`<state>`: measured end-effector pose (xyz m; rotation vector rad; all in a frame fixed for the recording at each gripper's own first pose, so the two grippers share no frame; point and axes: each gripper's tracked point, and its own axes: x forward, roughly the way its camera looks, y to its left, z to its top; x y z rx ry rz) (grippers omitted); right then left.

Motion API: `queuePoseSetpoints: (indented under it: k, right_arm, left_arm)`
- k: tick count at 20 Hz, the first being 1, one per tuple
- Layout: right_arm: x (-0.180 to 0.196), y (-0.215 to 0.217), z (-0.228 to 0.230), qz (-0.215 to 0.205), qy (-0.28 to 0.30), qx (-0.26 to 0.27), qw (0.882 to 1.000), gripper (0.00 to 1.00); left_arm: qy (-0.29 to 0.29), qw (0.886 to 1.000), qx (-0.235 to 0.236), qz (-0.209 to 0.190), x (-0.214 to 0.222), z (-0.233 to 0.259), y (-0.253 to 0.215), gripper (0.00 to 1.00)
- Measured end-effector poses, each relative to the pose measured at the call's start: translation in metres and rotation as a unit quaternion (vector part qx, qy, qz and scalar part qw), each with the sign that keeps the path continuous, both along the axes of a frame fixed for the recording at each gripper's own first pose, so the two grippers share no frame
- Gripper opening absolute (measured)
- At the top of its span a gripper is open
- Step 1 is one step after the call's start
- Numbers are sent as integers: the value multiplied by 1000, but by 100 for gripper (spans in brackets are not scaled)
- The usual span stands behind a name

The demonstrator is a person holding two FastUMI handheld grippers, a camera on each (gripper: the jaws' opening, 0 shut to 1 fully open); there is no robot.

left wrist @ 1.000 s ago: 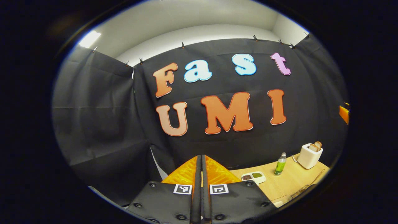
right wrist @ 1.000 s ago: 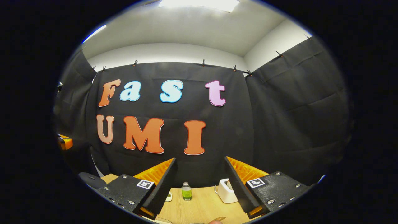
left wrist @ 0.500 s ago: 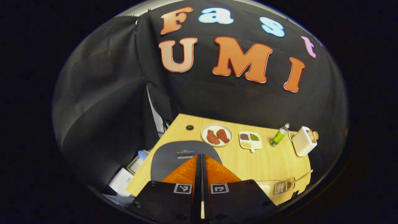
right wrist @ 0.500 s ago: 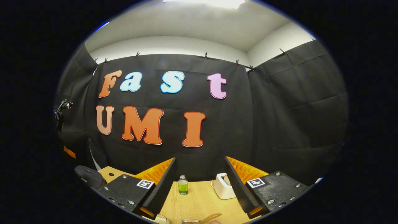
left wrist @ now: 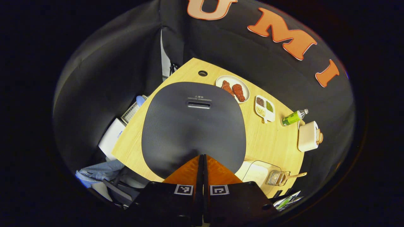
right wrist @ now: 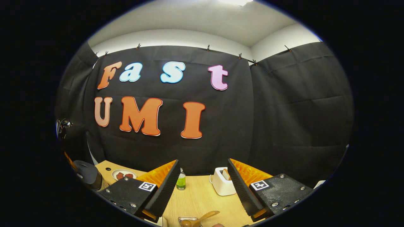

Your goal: Close the left gripper, press the button to open the rice cooker; take a wooden spoon from the chopstick holder with the right hand, scoop a spoonful of rice and pour it into the rice cooker, then put the wooden spoon back into the chopstick holder.

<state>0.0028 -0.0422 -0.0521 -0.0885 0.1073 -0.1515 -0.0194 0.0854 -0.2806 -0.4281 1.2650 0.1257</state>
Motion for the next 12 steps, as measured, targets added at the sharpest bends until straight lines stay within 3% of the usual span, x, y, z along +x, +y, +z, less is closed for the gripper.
queuePoseSetpoints:
  k: [3, 7, 12]
  right_arm:
    - [-2, -7, -11, -12, 15, 3, 1000, 93]
    - [-3, -12, -20, -20, 27, 8, 999, 93]
    - [-5, -15, -32, -29, 40, 9, 999, 93]
  left_arm:
    - [28, 999, -20, 8, -10, -12, -2, 4]
    - [53, 998, -33, 20, -18, -23, -6, 7]
    - [62, 997, -23, 26, -21, -28, -2, 6]
